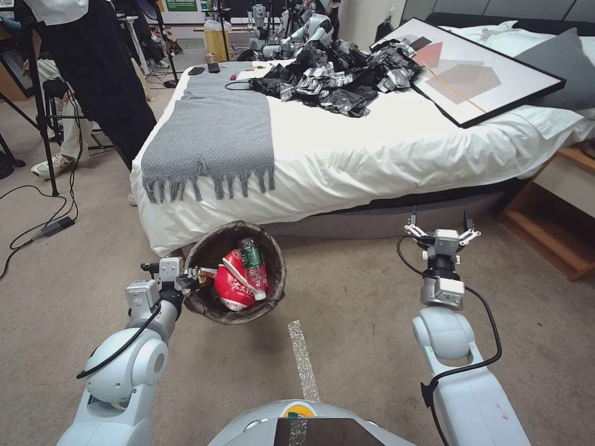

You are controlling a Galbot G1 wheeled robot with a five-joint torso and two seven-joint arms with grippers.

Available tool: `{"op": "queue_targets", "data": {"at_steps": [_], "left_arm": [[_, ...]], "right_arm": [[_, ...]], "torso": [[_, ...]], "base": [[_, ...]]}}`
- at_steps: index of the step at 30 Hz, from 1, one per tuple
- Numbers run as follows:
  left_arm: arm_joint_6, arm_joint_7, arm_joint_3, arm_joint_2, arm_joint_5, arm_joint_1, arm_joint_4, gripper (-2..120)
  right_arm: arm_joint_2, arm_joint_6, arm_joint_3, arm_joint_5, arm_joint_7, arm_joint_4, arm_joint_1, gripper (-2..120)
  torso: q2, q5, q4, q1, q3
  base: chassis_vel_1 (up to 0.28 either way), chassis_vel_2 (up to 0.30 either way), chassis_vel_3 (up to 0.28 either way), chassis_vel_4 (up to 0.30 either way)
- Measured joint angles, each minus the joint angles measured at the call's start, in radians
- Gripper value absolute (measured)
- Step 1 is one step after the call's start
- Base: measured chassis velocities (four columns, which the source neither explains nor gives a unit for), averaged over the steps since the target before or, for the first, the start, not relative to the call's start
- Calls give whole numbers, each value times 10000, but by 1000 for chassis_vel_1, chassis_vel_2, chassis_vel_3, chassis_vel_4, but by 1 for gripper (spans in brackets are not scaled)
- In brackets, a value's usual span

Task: Pick up the trash bin, then pick up the garbage from the floor and place it into the trash bin.

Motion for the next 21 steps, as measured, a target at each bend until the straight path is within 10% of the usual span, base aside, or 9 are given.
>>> {"op": "queue_targets", "data": {"at_steps": [21], "left_arm": [[-110, -27, -138, -42, -52, 134, -52, 0]], "right_arm": [[211, -347, -342, 600, -326, -30, -183, 100]], "torso": [[0, 1, 0, 0, 0]], "base": [[16, 20, 20, 17]]}}
